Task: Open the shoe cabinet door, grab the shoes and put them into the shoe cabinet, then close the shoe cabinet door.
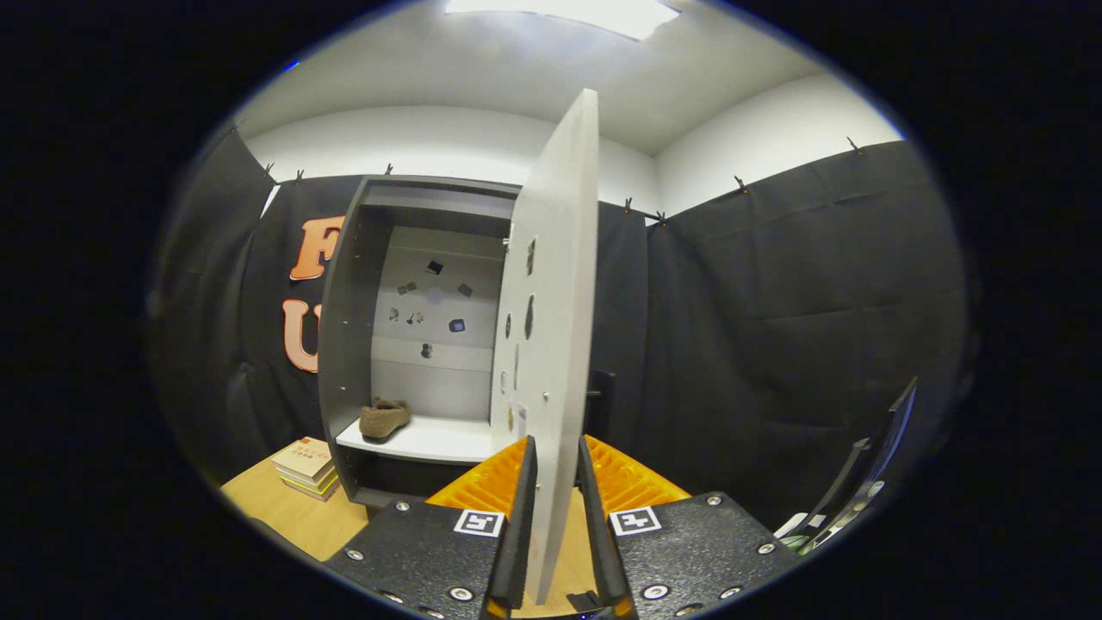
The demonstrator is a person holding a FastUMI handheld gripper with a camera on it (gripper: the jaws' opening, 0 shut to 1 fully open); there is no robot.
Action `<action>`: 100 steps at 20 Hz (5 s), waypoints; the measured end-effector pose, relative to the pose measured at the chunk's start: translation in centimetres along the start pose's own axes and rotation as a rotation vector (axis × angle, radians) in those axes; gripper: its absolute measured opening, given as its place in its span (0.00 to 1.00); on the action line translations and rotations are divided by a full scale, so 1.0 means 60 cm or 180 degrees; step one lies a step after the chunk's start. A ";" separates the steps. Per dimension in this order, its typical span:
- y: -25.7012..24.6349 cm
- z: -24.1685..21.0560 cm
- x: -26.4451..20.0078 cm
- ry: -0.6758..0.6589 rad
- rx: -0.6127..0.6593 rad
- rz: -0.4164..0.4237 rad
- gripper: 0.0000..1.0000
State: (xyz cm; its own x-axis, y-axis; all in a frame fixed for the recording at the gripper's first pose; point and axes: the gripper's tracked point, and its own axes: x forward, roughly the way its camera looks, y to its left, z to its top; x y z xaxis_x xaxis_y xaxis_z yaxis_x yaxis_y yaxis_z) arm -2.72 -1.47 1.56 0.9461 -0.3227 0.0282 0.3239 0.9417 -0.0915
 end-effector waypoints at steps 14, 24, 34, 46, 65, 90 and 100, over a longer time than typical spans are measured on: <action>0.260 -0.119 -0.066 0.0490 0.0051 0.0357 0.38; 0.360 -0.334 0.001 0.1481 0.0104 0.0743 0.38; 0.391 -0.598 0.038 0.2647 -0.0176 0.1098 0.36; 0.426 -0.785 0.084 0.3082 -0.0418 0.1339 0.23; 0.411 -0.591 0.150 0.2469 -0.0395 0.0960 0.05; 0.469 -0.245 0.490 0.1686 -0.0354 0.1063 0.04; 0.537 -0.270 0.611 0.1724 -0.0637 0.1408 0.05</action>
State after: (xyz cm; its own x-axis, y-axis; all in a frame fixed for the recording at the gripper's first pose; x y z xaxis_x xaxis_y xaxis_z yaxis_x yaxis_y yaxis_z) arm 42.33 15.48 -16.47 0.8374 0.0334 -0.5456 -0.1444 0.9762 -0.1620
